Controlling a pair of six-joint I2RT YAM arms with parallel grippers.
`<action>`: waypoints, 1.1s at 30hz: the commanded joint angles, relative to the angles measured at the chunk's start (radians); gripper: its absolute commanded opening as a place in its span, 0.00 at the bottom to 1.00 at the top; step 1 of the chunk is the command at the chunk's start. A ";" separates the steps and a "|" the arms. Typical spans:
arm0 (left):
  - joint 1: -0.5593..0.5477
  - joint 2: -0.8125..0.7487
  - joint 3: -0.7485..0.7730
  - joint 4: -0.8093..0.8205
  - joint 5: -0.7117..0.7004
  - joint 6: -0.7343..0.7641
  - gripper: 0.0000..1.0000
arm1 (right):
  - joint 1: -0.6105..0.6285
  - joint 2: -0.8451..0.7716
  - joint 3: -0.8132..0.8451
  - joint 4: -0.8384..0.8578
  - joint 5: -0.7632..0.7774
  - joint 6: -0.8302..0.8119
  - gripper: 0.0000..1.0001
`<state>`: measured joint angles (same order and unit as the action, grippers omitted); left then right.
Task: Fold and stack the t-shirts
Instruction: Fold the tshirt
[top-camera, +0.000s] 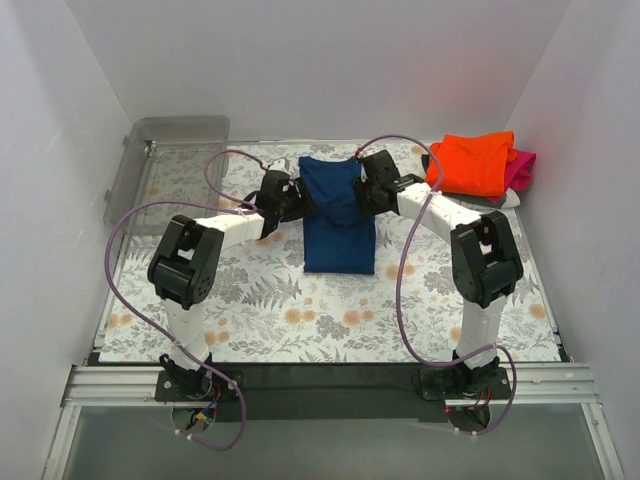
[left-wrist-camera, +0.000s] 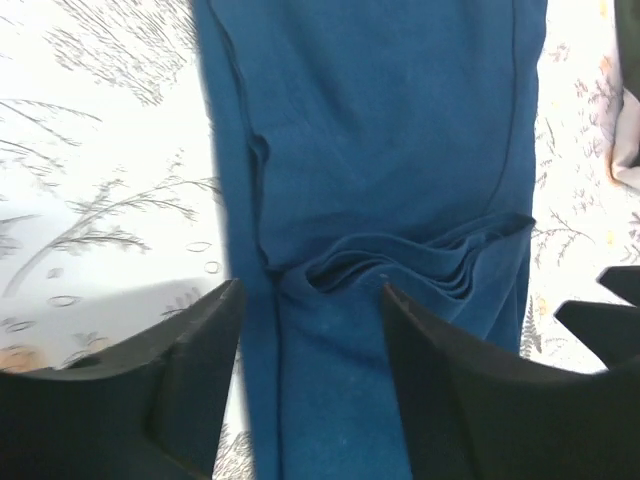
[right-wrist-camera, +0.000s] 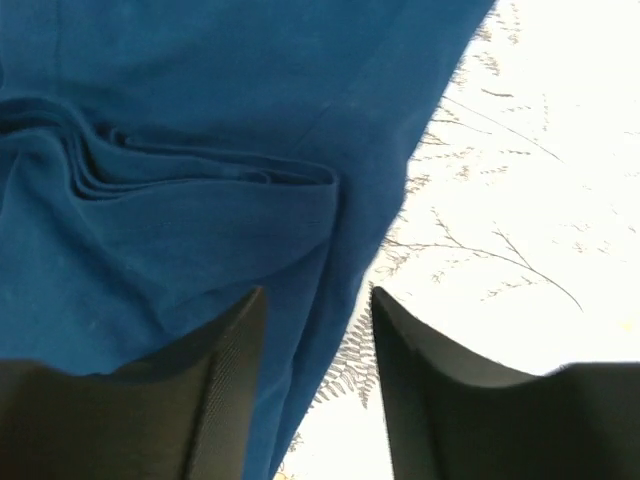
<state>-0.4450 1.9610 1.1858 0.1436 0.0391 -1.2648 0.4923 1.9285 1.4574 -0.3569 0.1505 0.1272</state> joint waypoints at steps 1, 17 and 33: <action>0.008 -0.120 0.035 -0.061 -0.113 0.058 0.54 | -0.004 -0.075 0.037 -0.048 0.090 -0.008 0.44; -0.227 -0.194 -0.244 0.201 0.062 -0.039 0.61 | -0.003 -0.253 -0.227 0.061 -0.182 0.029 0.53; -0.304 -0.131 -0.468 0.266 -0.014 -0.079 0.61 | -0.006 -0.270 -0.299 0.133 -0.270 0.052 0.53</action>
<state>-0.7136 1.8229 0.7803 0.4904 0.0559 -1.3354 0.4908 1.6787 1.1584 -0.2630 -0.0929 0.1673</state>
